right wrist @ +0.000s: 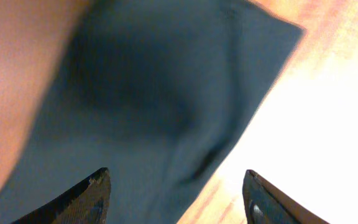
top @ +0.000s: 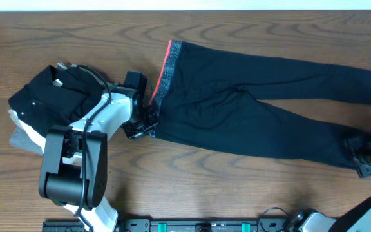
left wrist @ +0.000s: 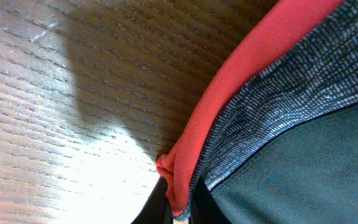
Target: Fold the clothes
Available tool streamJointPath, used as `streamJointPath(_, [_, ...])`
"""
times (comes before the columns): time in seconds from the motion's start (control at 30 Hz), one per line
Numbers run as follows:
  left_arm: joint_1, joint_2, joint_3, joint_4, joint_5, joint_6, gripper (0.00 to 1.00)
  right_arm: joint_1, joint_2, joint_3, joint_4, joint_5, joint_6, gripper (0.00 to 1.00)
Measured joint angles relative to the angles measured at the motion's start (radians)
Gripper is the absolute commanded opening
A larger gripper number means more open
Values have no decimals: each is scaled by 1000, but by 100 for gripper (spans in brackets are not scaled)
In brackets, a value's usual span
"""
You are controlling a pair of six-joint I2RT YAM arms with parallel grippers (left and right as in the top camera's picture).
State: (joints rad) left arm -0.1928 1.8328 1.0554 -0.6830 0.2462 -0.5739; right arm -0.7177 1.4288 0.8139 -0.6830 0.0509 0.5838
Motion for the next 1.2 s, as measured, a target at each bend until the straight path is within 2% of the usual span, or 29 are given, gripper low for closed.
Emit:
streamJointPath(0.2, [0,0,0,0,0,11,6,-107,95,-6,-15,30,17,61])
streamJointPath(0.5, [0,0,0,0,0,22,6,-233,101,-6,14,36,27,57])
streamJointPath(0.67, [0,0,0,0,0,30,7,-243,102,-6,89,11,33,47])
streamJointPath(0.97, [2,0,0,-6,2,67,8,-243,108,-6,136,-18,37,48])
streamJointPath(1.2, [3,0,0,-21,2,77,8,-243,203,-6,211,-14,37,52])
